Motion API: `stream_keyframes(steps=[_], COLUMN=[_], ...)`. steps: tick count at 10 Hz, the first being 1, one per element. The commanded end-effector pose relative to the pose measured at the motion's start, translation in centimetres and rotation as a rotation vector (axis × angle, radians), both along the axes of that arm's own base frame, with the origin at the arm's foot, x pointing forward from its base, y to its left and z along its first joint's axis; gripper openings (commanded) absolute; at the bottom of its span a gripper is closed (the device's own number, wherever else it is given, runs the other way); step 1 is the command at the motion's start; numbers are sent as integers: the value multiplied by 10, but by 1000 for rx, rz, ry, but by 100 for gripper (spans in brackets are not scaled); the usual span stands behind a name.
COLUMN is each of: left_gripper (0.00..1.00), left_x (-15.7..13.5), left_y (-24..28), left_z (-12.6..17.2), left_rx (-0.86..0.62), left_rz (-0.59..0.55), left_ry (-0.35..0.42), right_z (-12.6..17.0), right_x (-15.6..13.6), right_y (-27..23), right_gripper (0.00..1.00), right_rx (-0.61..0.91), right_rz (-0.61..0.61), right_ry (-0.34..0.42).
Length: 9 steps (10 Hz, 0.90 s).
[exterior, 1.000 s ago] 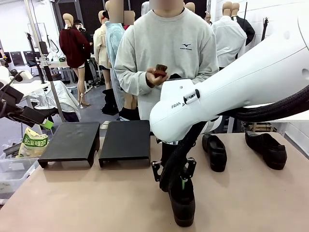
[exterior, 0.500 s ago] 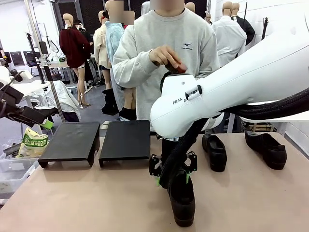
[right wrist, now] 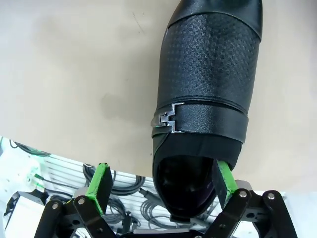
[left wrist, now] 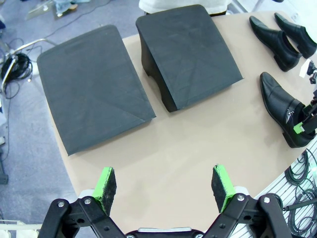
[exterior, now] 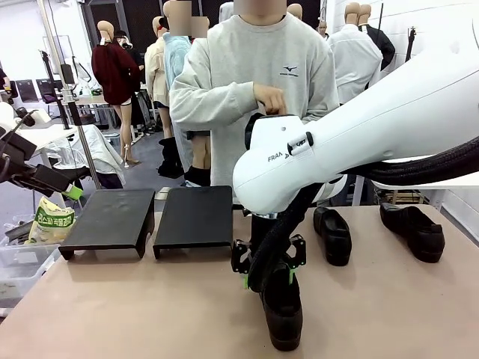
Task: Organize the shoes by placing them on the stand.
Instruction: Pick up one Shoe and place it in the middle of the table, then place the Shoe from the middle of the table onto the Shoes Stand.
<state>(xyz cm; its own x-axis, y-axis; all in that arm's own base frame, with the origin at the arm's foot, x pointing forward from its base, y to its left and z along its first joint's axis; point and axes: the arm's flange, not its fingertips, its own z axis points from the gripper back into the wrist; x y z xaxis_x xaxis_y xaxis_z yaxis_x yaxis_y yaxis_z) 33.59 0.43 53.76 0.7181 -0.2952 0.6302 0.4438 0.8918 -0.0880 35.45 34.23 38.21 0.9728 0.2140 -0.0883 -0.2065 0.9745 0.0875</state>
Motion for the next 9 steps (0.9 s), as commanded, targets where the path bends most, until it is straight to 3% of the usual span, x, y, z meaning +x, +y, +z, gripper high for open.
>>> stream_keyframes(steps=[1,8,9], left_gripper=[100,100,100], left_x=[0,0,0], left_y=[2,2,2], left_z=[0,0,0], left_rx=[-6,-6,-6], left_rz=[-8,-8,-8], left_ry=[-1,-1,-1], right_z=[0,0,29], right_x=[0,0,-6], right_y=[1,0,-3], right_gripper=[100,100,100], right_rx=[5,0,-14], right_rz=[-2,0,97], right_ry=[-3,0,-25])
